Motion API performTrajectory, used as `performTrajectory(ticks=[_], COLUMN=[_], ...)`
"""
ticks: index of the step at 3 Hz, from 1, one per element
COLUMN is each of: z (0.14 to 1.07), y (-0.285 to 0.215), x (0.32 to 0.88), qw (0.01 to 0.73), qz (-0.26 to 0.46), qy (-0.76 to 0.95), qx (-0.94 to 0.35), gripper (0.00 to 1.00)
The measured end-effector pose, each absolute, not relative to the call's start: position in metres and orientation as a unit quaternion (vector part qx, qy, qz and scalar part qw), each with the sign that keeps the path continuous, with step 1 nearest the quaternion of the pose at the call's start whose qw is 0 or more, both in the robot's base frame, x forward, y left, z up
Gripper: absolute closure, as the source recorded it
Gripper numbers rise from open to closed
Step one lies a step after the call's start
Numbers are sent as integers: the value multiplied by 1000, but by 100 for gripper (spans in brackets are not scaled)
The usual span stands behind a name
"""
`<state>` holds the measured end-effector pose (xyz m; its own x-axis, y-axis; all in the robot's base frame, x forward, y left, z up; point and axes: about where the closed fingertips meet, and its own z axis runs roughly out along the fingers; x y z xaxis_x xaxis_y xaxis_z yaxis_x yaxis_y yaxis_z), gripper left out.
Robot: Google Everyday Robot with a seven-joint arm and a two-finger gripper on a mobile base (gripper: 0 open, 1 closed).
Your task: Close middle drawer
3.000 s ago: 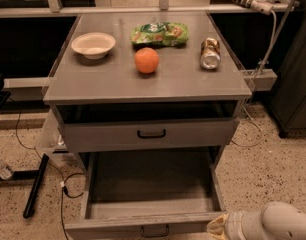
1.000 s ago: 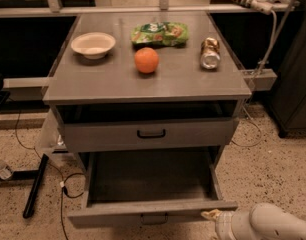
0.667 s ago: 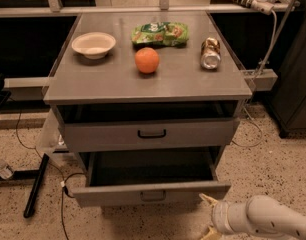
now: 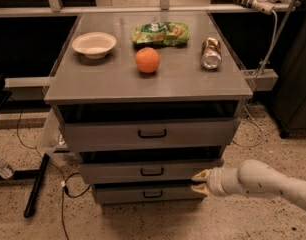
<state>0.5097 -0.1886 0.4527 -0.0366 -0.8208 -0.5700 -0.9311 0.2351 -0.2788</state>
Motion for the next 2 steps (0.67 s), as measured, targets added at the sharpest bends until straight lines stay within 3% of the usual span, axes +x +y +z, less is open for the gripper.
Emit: performTrajectory(ticks=[1, 2], z=[449, 459], y=[-200, -204], x=[574, 593], qw=[320, 330], qz=[63, 50], qy=[721, 719], qx=[-612, -610], gripper=[88, 86])
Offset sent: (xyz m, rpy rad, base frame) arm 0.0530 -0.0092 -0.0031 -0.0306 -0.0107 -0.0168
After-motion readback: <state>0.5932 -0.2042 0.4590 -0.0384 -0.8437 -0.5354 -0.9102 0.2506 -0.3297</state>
